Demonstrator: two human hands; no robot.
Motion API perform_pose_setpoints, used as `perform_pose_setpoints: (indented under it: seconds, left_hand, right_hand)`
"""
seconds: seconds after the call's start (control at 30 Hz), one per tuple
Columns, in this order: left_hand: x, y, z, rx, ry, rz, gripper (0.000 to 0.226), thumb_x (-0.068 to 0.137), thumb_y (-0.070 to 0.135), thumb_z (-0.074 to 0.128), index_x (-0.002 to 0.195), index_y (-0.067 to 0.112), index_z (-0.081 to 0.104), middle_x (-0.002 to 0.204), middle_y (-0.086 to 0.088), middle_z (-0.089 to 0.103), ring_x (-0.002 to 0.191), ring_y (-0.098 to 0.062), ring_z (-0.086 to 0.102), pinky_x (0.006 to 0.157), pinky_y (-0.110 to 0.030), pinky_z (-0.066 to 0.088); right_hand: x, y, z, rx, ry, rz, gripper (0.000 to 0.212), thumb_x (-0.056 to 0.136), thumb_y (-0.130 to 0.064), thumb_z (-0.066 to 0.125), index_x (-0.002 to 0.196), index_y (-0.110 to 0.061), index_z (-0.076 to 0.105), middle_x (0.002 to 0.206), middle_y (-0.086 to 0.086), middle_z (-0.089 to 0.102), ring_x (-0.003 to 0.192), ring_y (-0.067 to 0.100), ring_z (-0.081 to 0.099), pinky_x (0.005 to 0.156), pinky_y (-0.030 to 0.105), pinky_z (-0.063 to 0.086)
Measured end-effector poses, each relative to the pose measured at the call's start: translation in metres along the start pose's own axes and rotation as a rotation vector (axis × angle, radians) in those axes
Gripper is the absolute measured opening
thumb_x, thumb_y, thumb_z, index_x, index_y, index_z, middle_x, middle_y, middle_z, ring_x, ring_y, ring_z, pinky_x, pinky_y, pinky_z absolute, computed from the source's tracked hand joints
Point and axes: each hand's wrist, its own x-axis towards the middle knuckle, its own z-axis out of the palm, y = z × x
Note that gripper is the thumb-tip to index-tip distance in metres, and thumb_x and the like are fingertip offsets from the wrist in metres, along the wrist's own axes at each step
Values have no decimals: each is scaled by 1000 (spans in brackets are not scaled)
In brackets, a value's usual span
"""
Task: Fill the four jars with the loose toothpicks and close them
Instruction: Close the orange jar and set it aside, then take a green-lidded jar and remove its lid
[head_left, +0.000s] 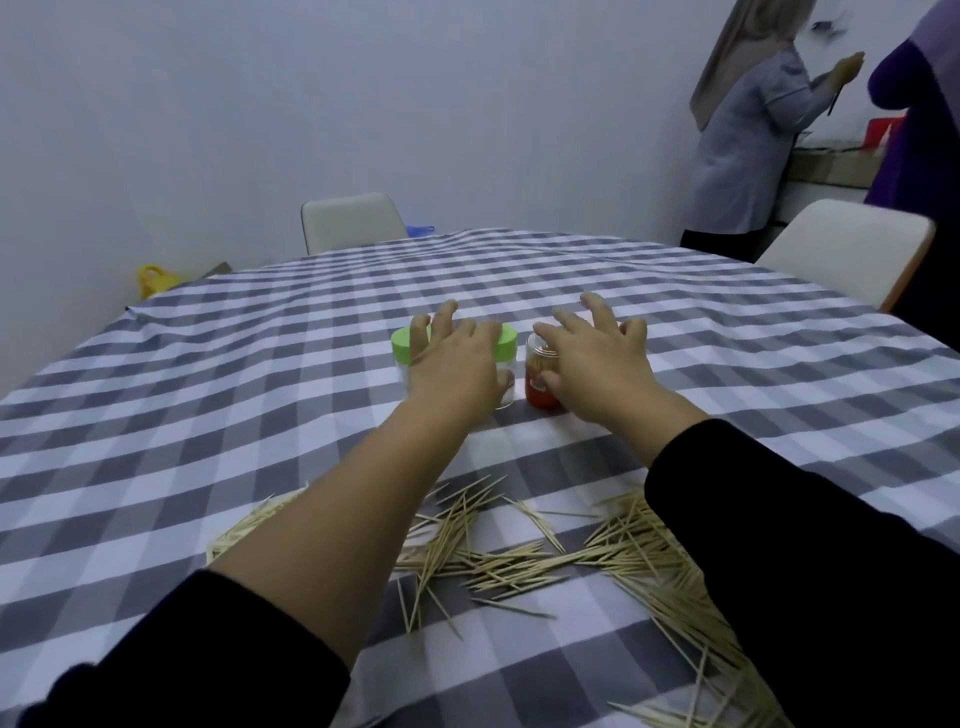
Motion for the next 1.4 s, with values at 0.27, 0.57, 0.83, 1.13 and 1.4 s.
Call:
perform_pose_setpoints:
  seconds: [0.27,0.57,0.83,1.13,1.4]
  left_hand:
    - [-14,-6,-5,-124,138,1,58,85,51,60,136,28,45,140,3,47,141,-20,18,108,-38,14]
    - [-79,-6,-31,-882,36,-23,75,76,31,78,140,17,42,135,-2,48,111,-15,57,95,-34,49]
    - [-124,-9,-11,-1043,-27,-121,77,74,20,81,139,23,39,121,6,51,99,-10,60,62,-3,45]
    - [-137,-19,0,-970,-61,-152,80,74,27,78,142,28,34,128,8,53,115,-8,55,89,-25,51]
    - [-142,-7,6,-714,-110,-237,33,76,37,74,96,33,48,80,19,52,93,-12,53,98,-38,34]
  right_hand:
    - [-8,-5,2,-21,31,25,61,97,-41,41,149,-25,15,157,3,9,144,24,1,106,49,17]
    - [-73,-25,-52,935,-119,3,57,90,-29,54,144,-26,37,139,-1,49,113,13,53,90,25,41]
    - [-105,-44,-30,815,-148,-19,64,86,-30,65,144,-21,38,131,1,55,86,10,59,72,23,46]
    - [-111,-57,-18,857,-156,16,62,86,-28,66,142,-20,41,139,-1,50,116,15,54,92,27,45]
    - [-104,-74,-28,323,-89,49,71,83,-70,43,129,-17,47,119,1,54,103,20,53,76,35,45]
